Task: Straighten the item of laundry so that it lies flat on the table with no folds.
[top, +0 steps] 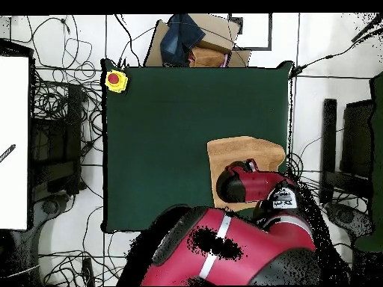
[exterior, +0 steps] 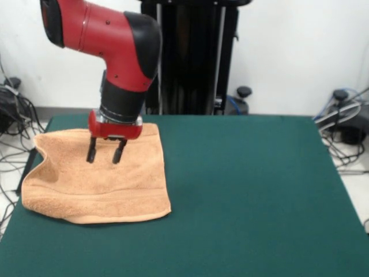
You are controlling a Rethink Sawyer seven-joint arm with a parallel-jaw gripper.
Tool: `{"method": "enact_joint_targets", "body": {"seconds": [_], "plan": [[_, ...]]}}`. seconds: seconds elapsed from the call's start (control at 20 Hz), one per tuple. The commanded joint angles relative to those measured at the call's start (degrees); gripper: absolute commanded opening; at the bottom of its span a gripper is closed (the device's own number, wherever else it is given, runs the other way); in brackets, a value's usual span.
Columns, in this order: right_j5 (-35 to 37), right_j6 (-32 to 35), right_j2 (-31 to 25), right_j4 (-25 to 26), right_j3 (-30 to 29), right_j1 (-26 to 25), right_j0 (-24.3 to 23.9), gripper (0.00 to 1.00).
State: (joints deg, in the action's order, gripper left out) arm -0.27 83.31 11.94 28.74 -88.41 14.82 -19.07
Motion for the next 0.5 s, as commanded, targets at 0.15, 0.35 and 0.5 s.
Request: {"method": "enact_joint_targets", "body": {"seconds": [0.15, 0.35, 0.5], "plan": [[-2.6, 14.4, -7.4, -5.6, -6.0, 3.3, 3.2, 1.0], [-2.1, 15.1, -7.5, -8.0, -6.9, 4.4, 4.9, 1.0], [-2.3, 14.9, -7.9, -9.3, -7.6, 5.0, 5.4, 1.0]]}}
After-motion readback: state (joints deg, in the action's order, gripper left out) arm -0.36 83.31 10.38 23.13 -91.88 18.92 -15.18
